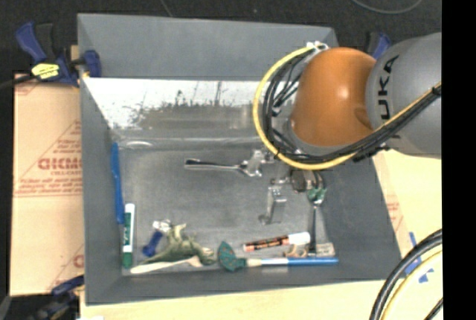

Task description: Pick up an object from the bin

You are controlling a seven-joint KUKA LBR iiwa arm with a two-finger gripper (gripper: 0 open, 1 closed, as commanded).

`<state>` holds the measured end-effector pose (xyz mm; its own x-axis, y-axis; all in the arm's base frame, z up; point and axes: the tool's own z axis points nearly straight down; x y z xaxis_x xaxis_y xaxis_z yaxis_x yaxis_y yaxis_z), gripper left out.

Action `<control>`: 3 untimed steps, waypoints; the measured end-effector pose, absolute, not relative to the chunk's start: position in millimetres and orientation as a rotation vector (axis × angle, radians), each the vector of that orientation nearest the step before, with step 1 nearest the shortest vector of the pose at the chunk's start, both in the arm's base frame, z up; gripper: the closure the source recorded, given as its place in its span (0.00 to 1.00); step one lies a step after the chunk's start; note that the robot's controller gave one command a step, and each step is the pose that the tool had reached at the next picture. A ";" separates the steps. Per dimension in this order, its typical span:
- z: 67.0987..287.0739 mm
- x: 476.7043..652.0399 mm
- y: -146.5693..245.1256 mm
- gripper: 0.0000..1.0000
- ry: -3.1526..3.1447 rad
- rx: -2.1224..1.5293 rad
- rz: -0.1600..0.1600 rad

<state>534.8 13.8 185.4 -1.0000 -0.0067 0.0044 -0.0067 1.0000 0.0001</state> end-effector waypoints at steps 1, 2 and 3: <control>189.6 536.5 14.0 0.00 -3.145 0.010 -0.001; 76.6 508.9 121.5 0.00 -3.130 0.323 0.001; 125.1 497.6 95.0 0.00 -3.100 0.583 0.005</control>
Offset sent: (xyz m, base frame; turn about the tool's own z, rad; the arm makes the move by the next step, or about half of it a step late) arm -0.0292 0.1143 -0.1154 -0.2064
